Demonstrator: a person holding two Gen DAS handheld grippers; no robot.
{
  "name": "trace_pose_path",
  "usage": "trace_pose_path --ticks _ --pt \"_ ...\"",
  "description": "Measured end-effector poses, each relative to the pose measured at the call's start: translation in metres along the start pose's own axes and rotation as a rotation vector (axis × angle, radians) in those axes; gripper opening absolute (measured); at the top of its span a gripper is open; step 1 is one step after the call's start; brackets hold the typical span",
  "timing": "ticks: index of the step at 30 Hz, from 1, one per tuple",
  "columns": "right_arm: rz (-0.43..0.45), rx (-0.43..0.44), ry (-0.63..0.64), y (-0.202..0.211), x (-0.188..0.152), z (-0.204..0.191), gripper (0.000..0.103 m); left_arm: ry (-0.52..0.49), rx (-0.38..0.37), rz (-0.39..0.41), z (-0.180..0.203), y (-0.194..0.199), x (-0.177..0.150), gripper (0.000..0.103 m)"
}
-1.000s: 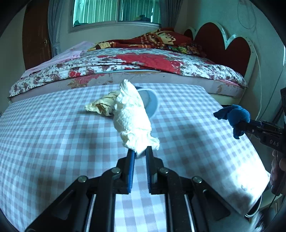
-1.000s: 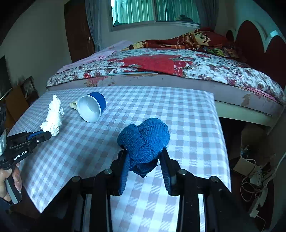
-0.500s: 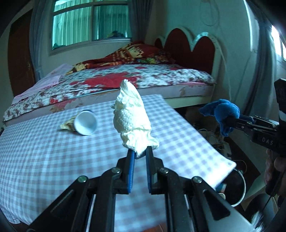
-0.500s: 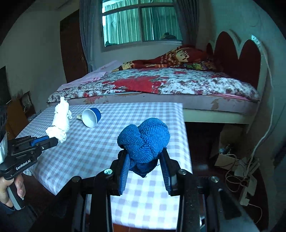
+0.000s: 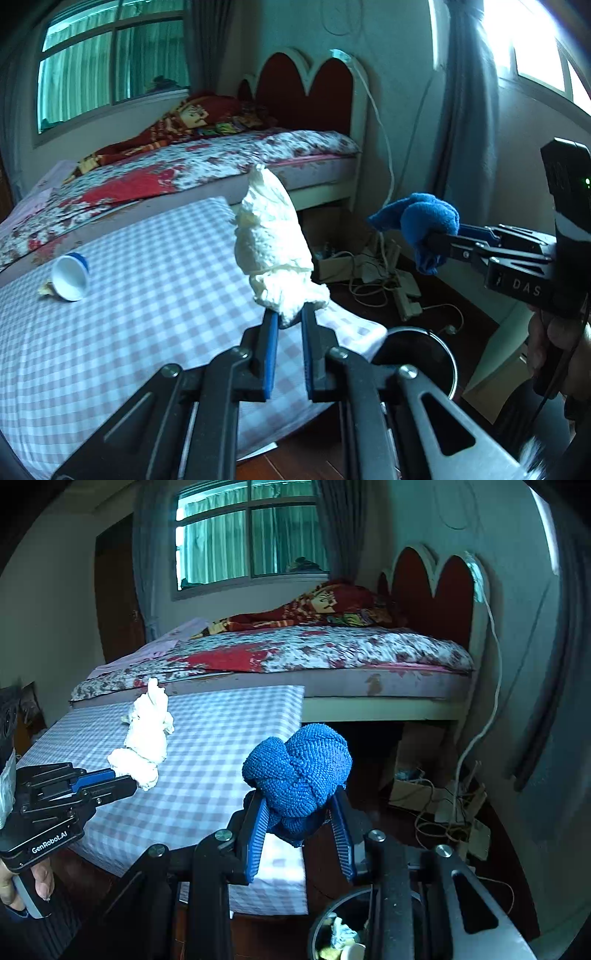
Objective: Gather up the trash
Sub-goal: 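Lift the white cloth with left tool while right tool lifts the blue sock toward the bin, then carry the white cloth with left tool while right tool carries the sock over the bin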
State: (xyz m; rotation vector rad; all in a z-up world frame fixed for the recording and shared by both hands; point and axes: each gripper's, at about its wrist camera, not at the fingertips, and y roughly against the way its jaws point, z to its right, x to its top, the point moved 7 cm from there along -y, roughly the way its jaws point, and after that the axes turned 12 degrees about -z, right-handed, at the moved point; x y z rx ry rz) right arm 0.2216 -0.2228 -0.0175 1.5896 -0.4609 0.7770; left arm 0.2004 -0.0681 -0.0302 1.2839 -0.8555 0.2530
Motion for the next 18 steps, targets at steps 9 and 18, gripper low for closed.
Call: trace_pose_path --ticks 9,18 --pt "-0.037 -0.055 -0.059 0.010 -0.041 0.046 0.035 -0.087 -0.084 -0.055 0.061 -0.026 -0.012 0.013" --pt "-0.082 -0.098 -0.111 0.017 -0.081 0.084 0.035 -0.181 -0.156 -0.097 0.118 -0.046 -0.022 0.013"
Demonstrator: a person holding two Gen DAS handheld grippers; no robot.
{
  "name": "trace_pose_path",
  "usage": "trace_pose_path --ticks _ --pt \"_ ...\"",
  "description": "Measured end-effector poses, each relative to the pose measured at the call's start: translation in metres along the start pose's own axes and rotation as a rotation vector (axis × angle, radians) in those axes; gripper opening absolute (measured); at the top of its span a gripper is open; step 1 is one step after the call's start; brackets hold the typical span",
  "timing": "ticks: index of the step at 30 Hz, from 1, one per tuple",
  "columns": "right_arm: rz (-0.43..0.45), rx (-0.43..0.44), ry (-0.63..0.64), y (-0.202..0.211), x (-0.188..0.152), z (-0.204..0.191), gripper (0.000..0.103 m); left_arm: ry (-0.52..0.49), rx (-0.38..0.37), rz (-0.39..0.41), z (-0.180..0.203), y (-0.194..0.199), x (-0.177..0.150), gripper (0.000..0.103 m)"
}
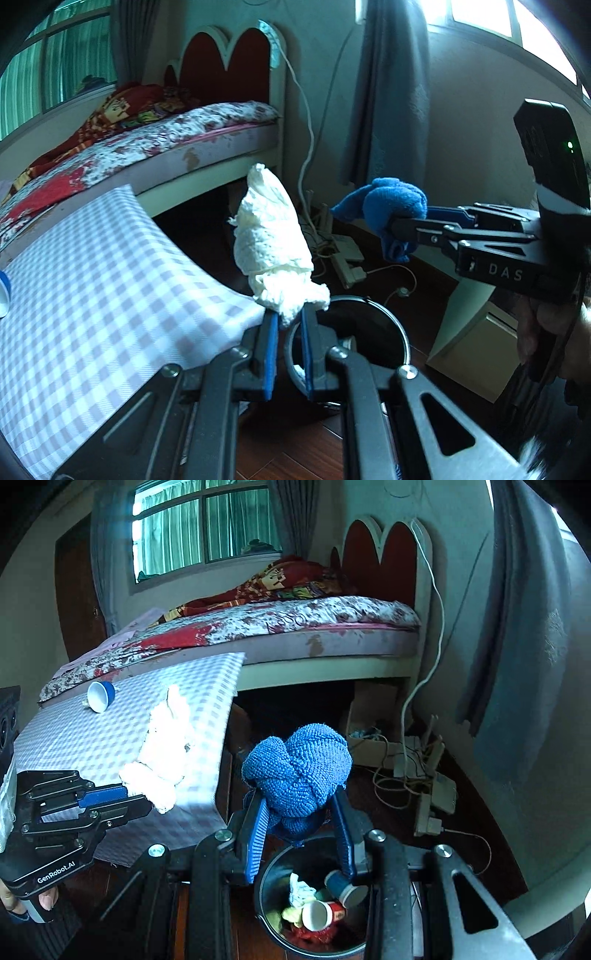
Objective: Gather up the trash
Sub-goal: 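Carry the white cloth with left tool while right tool carries the sock over the bin, then open both tools to drop the white cloth and blue sock into the bin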
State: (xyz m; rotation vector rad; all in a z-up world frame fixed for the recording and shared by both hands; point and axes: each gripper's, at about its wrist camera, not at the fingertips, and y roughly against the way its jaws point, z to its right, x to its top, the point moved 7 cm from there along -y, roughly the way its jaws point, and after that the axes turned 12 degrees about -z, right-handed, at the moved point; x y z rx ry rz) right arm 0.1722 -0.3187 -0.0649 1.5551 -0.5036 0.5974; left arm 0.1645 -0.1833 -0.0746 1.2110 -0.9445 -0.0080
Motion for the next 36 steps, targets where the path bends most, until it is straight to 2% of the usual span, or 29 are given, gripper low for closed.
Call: trace_pose_path --ticks 12,25,31,32,33,34,35,36 --pt "-0.107 -0.017 -0.046 -0.029 -0.058 0.042 0.035 -0.059 -0.077 -0.082 0.052 -0.052 -0.019 0.013" --pt "-0.271 -0.006 -0.059 -0.094 -0.095 0.066 0.035 -0.025 -0.172 -0.219 0.056 -0.117 -0.033 0.013" --pt "-0.337 -0.016 -0.028 -0.115 -0.097 0.067 0.036 -0.018 -0.215 -0.255 0.058 -0.137 -0.032 0.016" --pt "-0.346 -0.013 -0.027 -0.117 -0.096 0.067 0.038 -0.007 -0.234 -0.262 0.058 -0.141 -0.033 0.019" --pt "-0.356 -0.016 -0.025 -0.121 -0.097 0.068 0.047 -0.002 -0.233 -0.272 0.057 -0.145 -0.033 0.038" --pt "-0.382 -0.052 -0.029 -0.128 -0.097 0.073 0.057 0.000 -0.186 -0.278 0.055 -0.149 -0.035 0.067" --pt "-0.400 -0.095 -0.037 -0.132 -0.097 0.079 0.083 0.005 -0.141 -0.271 0.051 -0.148 -0.039 0.078" --pt "-0.412 -0.110 -0.049 -0.135 -0.097 0.085 0.096 0.017 -0.103 -0.260 0.046 -0.148 -0.040 0.089"
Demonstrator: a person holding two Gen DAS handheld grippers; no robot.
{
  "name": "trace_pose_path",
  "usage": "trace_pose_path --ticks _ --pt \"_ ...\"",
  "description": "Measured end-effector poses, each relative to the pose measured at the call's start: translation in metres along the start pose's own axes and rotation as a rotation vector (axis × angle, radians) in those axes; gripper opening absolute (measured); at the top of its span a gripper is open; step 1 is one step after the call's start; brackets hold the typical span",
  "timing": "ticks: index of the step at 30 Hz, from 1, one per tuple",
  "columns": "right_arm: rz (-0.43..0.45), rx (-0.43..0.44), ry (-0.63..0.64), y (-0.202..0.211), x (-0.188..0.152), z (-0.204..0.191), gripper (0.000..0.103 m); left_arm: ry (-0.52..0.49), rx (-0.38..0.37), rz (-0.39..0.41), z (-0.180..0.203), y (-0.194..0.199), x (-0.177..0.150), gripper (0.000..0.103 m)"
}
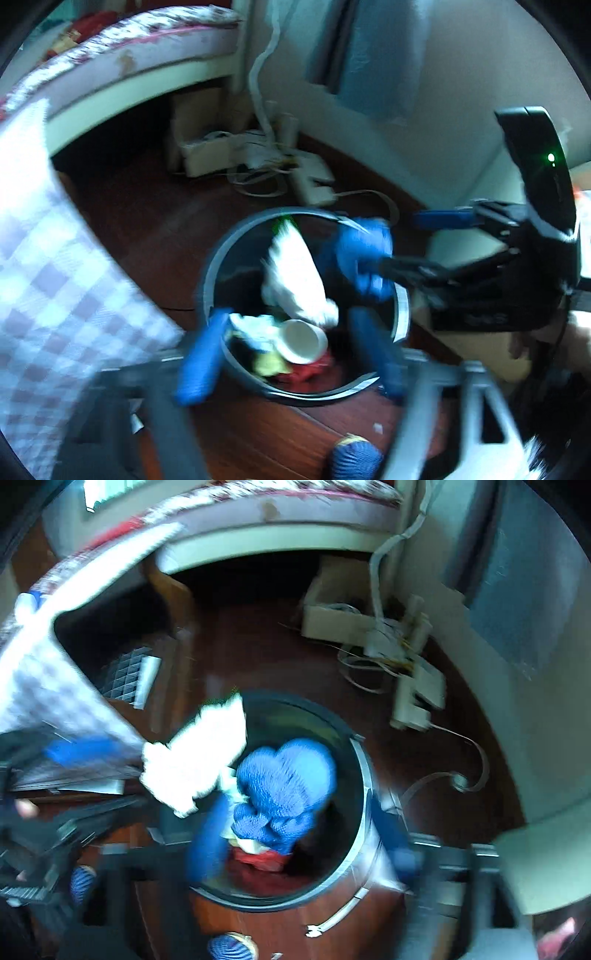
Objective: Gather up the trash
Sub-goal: 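Open both tools to drop the white cloth and blue sock into the bin, then move both tools back over the bed toward the white cup and beige cloth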
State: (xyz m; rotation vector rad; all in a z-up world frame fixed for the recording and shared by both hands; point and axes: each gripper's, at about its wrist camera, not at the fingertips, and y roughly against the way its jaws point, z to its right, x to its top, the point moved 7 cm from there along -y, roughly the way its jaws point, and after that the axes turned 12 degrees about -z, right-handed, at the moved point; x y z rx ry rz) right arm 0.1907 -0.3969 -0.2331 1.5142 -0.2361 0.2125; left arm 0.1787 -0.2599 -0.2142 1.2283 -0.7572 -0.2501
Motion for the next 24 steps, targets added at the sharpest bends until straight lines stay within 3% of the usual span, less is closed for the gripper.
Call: trace_pose_path --ticks 4,24 --pt "-0.016 -0.059 -0.035 -0.003 -0.003 0.013 0.102 0.064 0.088 0.011 -0.014 0.003 -0.005 0.102" --pt "0.052 -0.098 -0.004 0.018 -0.003 0.001 0.102 0.100 0.131 0.028 -0.031 0.010 -0.010 0.102"
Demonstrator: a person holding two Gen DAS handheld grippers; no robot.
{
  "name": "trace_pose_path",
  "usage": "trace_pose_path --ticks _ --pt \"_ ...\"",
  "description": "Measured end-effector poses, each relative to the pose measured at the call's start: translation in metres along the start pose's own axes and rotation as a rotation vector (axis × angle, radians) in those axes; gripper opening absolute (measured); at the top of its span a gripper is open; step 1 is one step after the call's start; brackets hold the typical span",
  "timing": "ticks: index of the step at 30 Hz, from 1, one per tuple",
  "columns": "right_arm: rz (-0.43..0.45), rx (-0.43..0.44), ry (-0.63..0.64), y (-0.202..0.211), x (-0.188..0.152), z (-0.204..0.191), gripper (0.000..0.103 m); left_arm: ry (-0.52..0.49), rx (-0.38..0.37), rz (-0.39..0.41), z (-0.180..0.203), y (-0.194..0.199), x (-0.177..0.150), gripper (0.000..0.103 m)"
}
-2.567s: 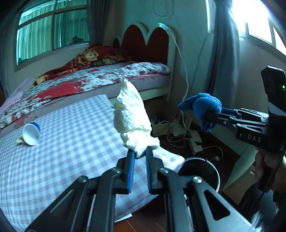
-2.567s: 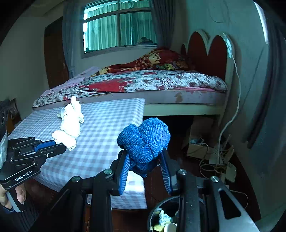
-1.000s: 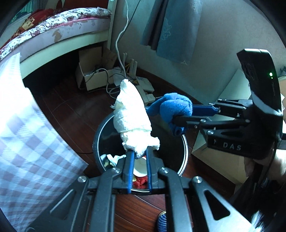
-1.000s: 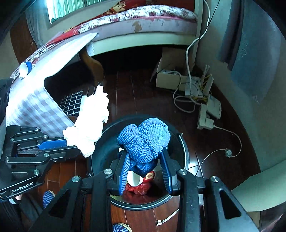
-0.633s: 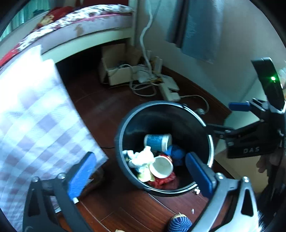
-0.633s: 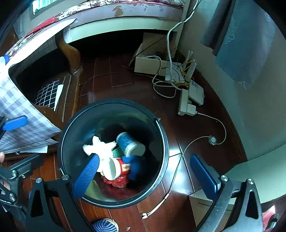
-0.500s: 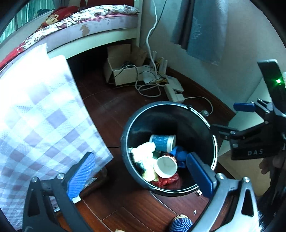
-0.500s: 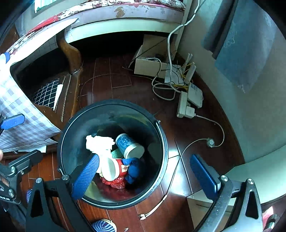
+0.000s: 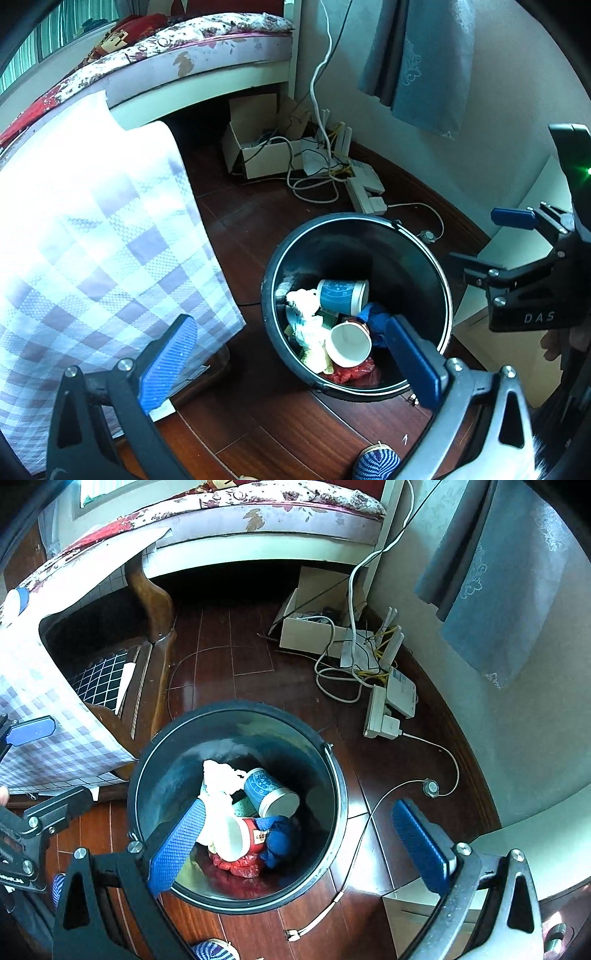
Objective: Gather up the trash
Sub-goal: 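Move both tools back over the bed toward the white cup and beige cloth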
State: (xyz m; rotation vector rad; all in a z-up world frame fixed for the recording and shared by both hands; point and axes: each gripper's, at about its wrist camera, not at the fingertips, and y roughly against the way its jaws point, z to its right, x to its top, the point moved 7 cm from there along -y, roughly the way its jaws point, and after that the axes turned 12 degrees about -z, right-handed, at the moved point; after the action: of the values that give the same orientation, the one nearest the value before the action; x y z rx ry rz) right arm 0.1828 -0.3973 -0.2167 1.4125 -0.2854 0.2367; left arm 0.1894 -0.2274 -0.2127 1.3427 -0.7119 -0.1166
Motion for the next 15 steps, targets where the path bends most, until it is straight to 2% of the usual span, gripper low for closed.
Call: trace_pose_path --ticks 10,15 --pt "0.022 0.002 0.000 0.013 -0.002 -0.002 0.102 0.021 0.008 0.015 -0.007 0.014 -0.005 0.102" --pt "0.071 -0.001 -0.006 0.031 -0.001 -0.006 0.102 0.023 0.014 0.052 -0.010 0.032 -0.008 0.102"
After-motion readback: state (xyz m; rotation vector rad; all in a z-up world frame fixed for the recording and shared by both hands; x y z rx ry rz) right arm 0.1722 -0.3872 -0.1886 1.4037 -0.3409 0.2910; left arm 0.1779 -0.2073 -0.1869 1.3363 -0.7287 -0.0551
